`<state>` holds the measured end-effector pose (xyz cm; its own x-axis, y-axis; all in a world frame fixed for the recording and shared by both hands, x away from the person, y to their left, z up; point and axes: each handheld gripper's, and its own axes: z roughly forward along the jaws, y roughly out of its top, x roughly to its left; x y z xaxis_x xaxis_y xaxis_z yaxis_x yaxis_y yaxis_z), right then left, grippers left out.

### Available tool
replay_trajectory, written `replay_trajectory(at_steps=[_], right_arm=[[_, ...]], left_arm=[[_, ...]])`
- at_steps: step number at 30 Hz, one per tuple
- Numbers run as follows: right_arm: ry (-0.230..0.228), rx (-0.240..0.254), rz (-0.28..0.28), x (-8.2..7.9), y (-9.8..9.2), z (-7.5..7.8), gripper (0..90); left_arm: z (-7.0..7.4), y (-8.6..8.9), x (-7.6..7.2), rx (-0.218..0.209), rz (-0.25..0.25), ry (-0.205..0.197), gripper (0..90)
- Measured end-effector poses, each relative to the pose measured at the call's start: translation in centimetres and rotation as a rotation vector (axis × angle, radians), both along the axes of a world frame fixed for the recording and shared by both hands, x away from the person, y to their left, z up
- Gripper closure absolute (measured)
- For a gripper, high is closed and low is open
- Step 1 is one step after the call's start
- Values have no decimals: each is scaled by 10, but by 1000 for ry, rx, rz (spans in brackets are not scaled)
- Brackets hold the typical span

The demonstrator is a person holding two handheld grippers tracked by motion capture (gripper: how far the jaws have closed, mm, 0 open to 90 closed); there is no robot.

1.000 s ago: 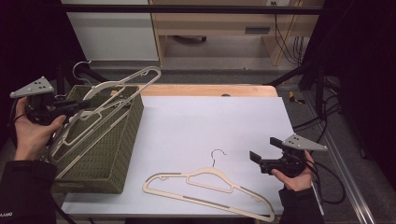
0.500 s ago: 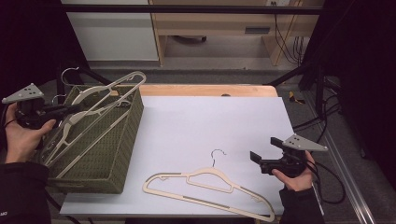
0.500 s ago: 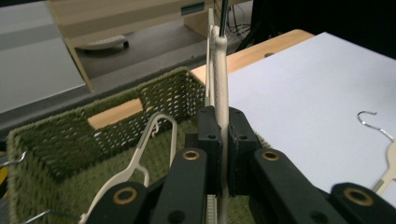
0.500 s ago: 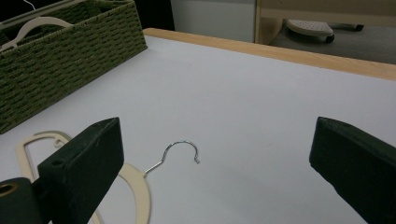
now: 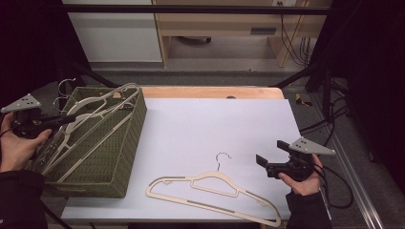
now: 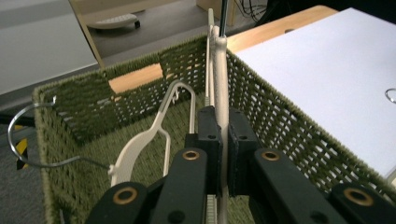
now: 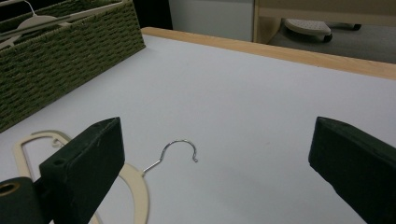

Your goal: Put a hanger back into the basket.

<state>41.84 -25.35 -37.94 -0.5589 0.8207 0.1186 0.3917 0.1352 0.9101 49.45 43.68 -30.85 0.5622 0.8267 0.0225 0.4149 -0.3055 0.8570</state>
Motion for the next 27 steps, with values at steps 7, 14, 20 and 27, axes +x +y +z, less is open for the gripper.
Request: replay_trajectory(at_steps=[7, 14, 20, 27], right_arm=[[4, 2, -3, 0, 2, -1, 42], [7, 0, -3, 0, 2, -1, 43], [10, -9, 3, 0, 2, -1, 44], [10, -9, 2, 0, 2, -1, 45]], left_arm=[[-23, 0, 1, -8, 18, 45, 859], [-44, -4, 3, -16, 26, 79, 859], [-53, -8, 5, -5, 57, 92, 857], [-60, -12, 11, 31, 100, 118, 852]])
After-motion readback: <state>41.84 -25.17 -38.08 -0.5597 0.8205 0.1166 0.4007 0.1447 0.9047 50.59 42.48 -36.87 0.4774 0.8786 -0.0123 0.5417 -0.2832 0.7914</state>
